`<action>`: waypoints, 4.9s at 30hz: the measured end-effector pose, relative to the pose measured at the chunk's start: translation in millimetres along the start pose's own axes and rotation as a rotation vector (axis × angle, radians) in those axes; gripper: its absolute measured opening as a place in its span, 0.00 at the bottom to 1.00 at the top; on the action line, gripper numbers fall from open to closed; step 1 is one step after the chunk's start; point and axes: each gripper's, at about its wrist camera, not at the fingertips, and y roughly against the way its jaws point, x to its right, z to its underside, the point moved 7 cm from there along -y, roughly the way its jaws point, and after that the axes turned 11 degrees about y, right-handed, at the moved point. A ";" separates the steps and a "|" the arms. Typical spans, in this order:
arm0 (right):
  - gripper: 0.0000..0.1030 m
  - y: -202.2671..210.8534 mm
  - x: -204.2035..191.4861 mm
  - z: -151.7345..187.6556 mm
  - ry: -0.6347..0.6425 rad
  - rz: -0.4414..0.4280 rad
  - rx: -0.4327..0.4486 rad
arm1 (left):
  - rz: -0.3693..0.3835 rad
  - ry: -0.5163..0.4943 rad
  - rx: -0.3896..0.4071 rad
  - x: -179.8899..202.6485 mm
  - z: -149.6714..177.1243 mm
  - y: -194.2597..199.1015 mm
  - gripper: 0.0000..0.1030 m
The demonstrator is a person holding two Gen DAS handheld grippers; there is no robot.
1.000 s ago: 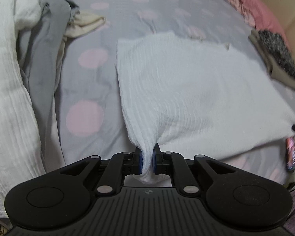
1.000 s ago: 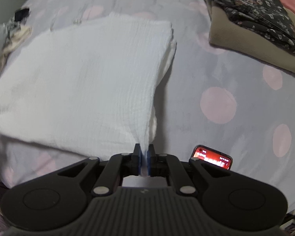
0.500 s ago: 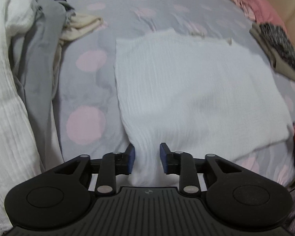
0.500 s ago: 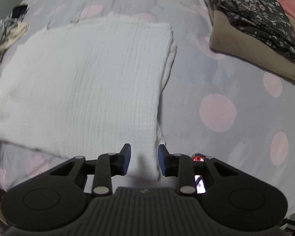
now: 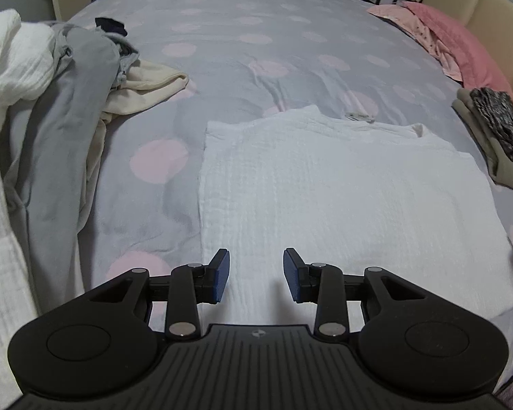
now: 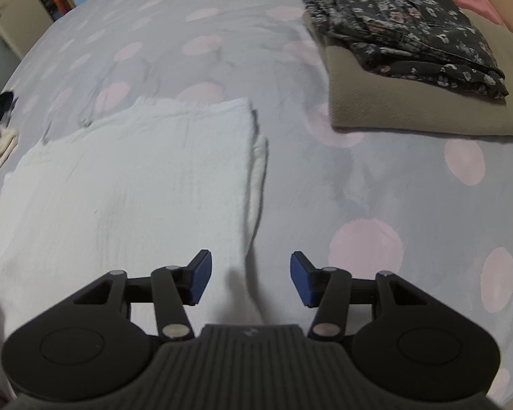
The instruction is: Fold clothes
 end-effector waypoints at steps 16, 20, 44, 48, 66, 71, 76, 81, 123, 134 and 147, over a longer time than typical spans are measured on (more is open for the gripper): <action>0.53 -62.4 14.2 -32.3 -0.152 -0.092 -0.065 | 0.007 0.024 -0.038 0.0 -14.1 -35.5 0.32; 0.46 -79.6 9.1 -30.8 -0.121 -0.103 -0.109 | 0.009 0.011 -0.045 5.0 -15.3 -41.8 0.32; 0.07 -15.5 -63.5 -61.7 -0.015 -0.172 -0.034 | 0.034 -0.018 -0.007 14.5 -18.1 -23.1 0.32; 0.07 7.8 -91.7 -69.7 0.011 -0.228 -0.001 | 0.059 -0.017 0.005 14.5 -18.7 -16.6 0.31; 0.07 28.9 -264.8 -109.3 0.039 -0.550 0.022 | 0.171 -0.025 0.071 -1.6 -20.8 7.8 0.12; 0.07 10.1 -327.0 -111.4 0.081 -0.617 -0.019 | 0.166 0.003 0.065 -15.4 -20.6 6.2 0.12; 0.07 -27.5 -369.9 -101.0 0.096 -0.630 -0.067 | 0.154 0.031 0.059 -27.3 -22.6 2.7 0.12; 0.07 -61.8 -402.5 -89.3 0.102 -0.638 -0.118 | 0.147 0.046 0.055 -31.8 -23.9 0.7 0.11; 0.33 18.7 -260.7 37.1 0.362 -0.335 -0.024 | 0.144 0.049 -0.220 -42.9 85.9 5.3 0.14; 0.41 8.1 -266.3 99.6 0.539 -0.256 -0.033 | 0.141 0.100 -0.134 -57.4 72.6 41.9 0.03; 0.33 -21.5 -253.4 104.3 0.450 -0.242 -0.107 | 0.105 0.075 -0.231 -65.4 88.9 0.4 0.12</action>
